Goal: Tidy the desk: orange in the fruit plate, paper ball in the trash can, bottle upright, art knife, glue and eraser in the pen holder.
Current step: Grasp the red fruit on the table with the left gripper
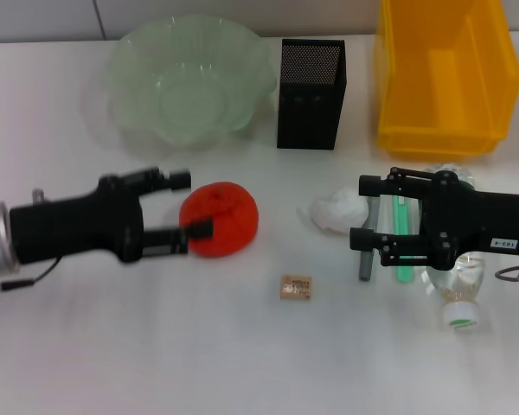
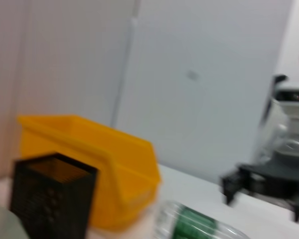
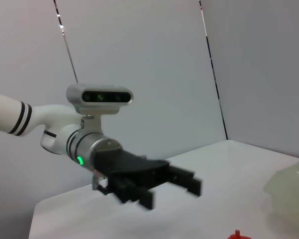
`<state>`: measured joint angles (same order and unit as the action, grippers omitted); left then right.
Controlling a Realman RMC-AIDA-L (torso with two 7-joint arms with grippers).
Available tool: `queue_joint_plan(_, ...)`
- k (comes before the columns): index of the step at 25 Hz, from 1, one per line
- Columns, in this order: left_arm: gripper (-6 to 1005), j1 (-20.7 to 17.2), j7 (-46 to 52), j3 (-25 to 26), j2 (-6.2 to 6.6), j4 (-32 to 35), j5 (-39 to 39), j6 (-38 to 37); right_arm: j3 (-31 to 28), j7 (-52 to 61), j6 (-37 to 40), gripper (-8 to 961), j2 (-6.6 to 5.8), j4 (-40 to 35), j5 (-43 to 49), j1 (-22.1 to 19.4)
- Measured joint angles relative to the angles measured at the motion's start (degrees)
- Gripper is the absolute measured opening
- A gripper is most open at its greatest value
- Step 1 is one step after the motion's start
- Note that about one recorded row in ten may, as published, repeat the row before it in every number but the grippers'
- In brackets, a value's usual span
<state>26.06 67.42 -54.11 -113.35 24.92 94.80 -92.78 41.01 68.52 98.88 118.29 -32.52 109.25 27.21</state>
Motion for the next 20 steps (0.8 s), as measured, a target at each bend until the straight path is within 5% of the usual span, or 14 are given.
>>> queue_joint_plan(6, 810, 1.2, -1.4, 1.9, -2.63, 1.2, 0.3, 8.9, 0.0, 0.3, 0.1, 771, -0.07, 0.0, 0.0, -0.5)
queue_joint_plan(20, 791, 2.0, -3.0, -7.8, -4.61, 1.1, 0.7, 22.1, 0.0, 0.3, 0.1, 759, -0.08, 0.0, 0.1, -0.4)
